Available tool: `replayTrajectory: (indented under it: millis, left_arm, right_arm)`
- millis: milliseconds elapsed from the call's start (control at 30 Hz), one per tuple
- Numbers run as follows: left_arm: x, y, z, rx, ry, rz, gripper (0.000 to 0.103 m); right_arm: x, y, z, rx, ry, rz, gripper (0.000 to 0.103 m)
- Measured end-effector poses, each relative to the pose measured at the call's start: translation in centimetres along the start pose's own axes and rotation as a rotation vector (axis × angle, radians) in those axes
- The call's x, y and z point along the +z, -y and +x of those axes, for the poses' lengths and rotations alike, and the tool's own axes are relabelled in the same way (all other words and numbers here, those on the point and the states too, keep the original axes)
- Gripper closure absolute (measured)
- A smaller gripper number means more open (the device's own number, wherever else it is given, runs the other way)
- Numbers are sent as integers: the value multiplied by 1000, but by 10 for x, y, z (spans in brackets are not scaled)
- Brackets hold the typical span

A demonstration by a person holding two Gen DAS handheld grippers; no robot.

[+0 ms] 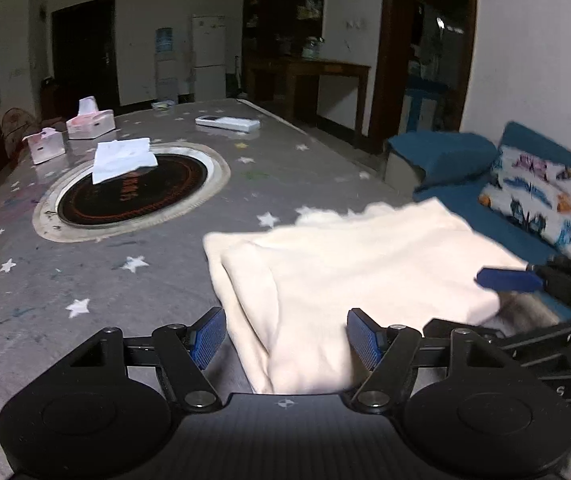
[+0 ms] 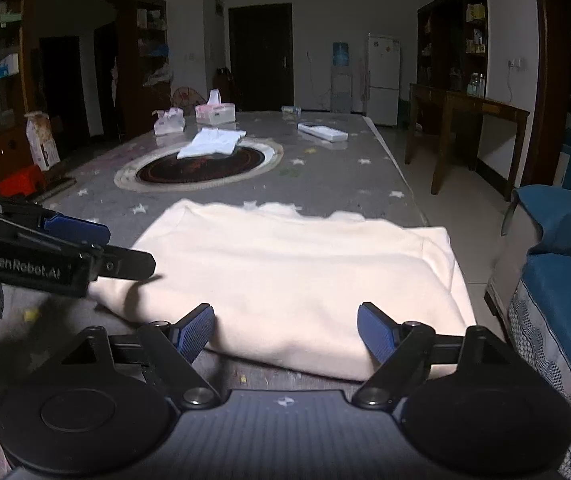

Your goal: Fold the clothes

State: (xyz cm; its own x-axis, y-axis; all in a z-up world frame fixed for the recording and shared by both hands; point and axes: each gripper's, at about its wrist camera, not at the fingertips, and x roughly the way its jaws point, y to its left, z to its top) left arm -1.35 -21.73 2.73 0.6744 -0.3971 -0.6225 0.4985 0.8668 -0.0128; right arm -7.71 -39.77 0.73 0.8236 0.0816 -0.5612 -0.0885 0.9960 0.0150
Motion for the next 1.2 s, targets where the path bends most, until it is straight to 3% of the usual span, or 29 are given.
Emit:
replayTrajectory:
  millis: [367,467,700,1000,1200]
  left_arm:
    - [-9,-2,-3,5,-10,-21,32]
    - [-11,-2,-10,5,-12,-30,23]
    - [-21,-2,-24,8,-18,-49,14]
    - [-34,2,-39,16,-30,-63,0]
    - [-43,2,-42,30,-56,-88,0]
  right_arm:
    - [-7,4,-14,-28,4,33,14]
    - [-9,4,-16,-33,0,48,9]
    - [-14,3,-23,-46,-11,85,1]
    - [-21,0,-31,-68,-27,97,0]
    - [-27,0,-31,-83,-50,107,0]
